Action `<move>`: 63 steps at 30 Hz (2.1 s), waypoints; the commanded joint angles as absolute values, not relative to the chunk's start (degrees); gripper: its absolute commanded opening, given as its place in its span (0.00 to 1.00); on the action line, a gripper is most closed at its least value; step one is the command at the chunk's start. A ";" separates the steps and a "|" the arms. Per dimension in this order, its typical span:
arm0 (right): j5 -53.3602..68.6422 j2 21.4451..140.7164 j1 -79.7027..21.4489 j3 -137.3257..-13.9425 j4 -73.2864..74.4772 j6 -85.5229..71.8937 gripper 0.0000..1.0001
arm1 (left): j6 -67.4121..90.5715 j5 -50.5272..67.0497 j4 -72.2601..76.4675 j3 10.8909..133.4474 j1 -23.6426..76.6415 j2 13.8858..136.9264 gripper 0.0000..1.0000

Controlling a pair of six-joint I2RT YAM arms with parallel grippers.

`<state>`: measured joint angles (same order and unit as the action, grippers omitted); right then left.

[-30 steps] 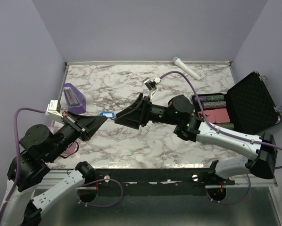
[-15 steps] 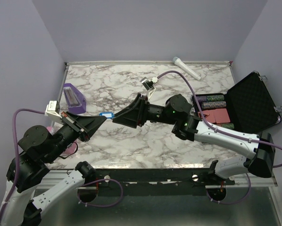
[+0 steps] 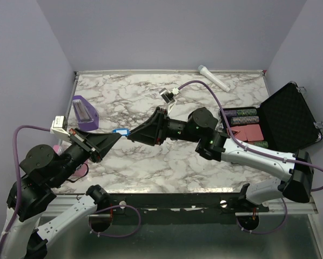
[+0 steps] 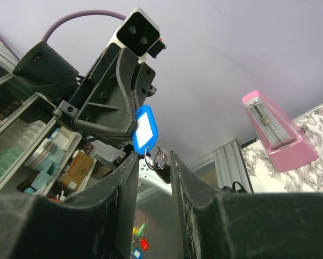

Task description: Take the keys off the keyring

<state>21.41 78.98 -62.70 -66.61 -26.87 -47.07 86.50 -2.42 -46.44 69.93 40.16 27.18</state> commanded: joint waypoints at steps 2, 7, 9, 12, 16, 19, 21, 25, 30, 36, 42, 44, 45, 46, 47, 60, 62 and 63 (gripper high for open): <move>20.57 79.98 -63.46 -68.73 -26.19 -46.05 0.36 | 86.75 -3.34 -46.49 70.05 40.34 26.37 0.00; 20.83 80.51 -63.54 -68.91 -25.58 -46.32 0.34 | 87.01 -3.78 -46.67 69.79 40.25 26.10 0.00; 20.74 80.60 -63.63 -68.73 -25.58 -46.23 0.35 | 87.10 -3.87 -46.67 69.79 40.25 25.93 0.00; 20.65 80.51 -63.81 -68.47 -25.40 -46.32 0.37 | 87.28 -4.04 -46.58 69.70 40.25 25.84 0.00; 20.30 80.60 -63.72 -68.55 -24.53 -45.53 0.38 | 87.19 -4.22 -46.76 69.70 40.25 25.58 0.00; 19.86 80.25 -63.72 -68.82 -23.82 -44.91 0.38 | 87.28 -4.13 -46.76 69.61 40.34 25.58 0.00; 19.86 80.24 -63.72 -68.91 -23.56 -44.91 0.38 | 87.45 -4.13 -46.58 69.52 40.25 25.58 0.00; 19.60 79.98 -63.72 -68.64 -23.73 -44.74 0.37 | 87.54 -3.87 -46.49 69.35 40.34 25.75 0.00; 19.86 79.89 -63.72 -68.91 -23.91 -44.74 0.36 | 87.71 -3.95 -46.49 68.99 40.25 25.49 0.00; 20.65 79.72 -63.81 -68.91 -24.52 -44.56 0.35 | 87.98 -4.13 -46.58 68.91 40.25 25.49 0.00; 21.01 80.07 -63.98 -68.38 -25.49 -45.18 0.24 | 88.15 -4.22 -46.76 68.82 40.25 25.49 0.00; 21.18 80.07 -63.98 -68.47 -25.31 -45.26 0.21 | 88.15 -4.31 -46.76 68.82 40.25 25.49 0.00; 21.27 80.24 -64.16 -68.47 -25.40 -45.18 0.18 | 88.15 -4.31 -46.84 68.91 40.25 25.49 0.00; 21.36 80.24 -64.25 -68.47 -25.23 -45.18 0.16 | 88.15 -4.39 -46.93 68.82 40.34 25.40 0.00; 21.36 80.07 -64.25 -68.55 -25.22 -45.18 0.15 | 88.24 -4.48 -47.02 68.82 40.34 25.31 0.00; 23.99 78.93 -64.16 -68.20 -22.07 -43.77 0.01 | 85.87 -4.57 -47.02 68.64 40.34 24.35 0.30; 24.87 78.66 -64.25 -68.47 -19.88 -42.90 0.01 | 84.56 -4.40 -47.20 68.73 40.25 24.08 0.48; 25.48 78.31 -64.25 -68.55 -18.56 -42.54 0.01 | 83.68 -4.39 -47.28 68.82 40.25 23.73 0.51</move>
